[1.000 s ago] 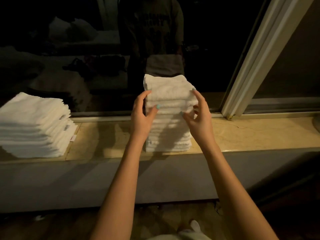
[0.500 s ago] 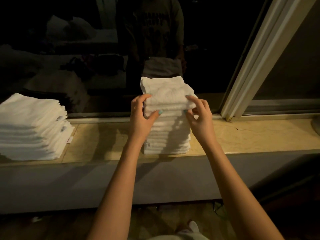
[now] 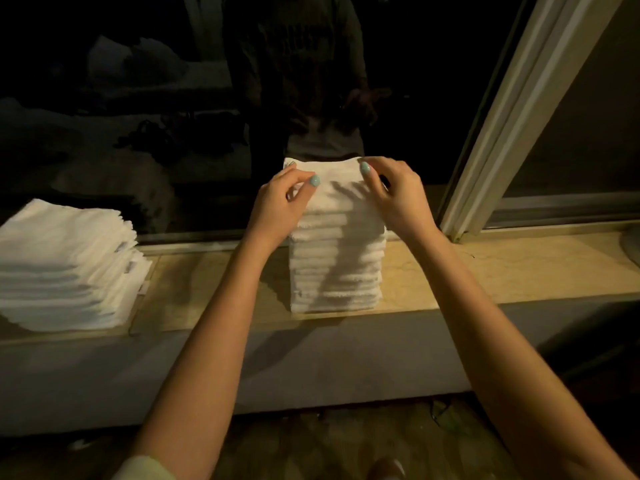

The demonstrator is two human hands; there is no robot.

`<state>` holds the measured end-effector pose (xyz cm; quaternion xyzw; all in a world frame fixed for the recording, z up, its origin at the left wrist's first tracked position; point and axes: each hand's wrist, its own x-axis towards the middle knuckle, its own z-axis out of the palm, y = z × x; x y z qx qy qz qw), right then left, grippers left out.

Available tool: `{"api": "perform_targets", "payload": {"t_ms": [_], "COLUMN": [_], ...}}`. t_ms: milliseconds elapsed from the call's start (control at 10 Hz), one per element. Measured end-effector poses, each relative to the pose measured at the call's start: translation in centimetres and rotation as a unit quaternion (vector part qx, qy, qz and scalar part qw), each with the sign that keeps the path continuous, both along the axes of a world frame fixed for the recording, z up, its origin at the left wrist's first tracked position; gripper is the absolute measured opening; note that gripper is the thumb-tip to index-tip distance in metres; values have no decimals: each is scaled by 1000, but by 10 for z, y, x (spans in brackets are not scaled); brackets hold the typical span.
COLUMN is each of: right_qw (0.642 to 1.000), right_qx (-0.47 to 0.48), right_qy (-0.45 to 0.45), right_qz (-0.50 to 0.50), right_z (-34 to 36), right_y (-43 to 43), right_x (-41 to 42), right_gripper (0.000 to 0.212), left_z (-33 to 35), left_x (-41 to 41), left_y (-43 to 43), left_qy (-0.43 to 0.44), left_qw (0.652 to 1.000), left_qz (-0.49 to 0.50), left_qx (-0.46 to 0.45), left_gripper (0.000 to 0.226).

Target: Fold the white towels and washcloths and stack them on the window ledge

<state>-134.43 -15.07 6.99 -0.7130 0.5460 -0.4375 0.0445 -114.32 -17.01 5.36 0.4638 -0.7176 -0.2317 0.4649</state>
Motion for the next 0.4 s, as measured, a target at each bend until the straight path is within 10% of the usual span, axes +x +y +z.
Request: {"api": "perform_targets", "payload": {"t_ms": [400], "right_qw": [965], "right_qx": [194], "right_qy": [166], "right_qz": [59], "right_z": [-2], "right_y": [-43], "right_x": [0], "right_gripper": [44], "left_z": [25], "left_x": [-23], "left_y": [-6], "left_qy": [-215], "left_qw": [970], "left_qz": [14], "left_qx": [116], "left_gripper": [38]}}
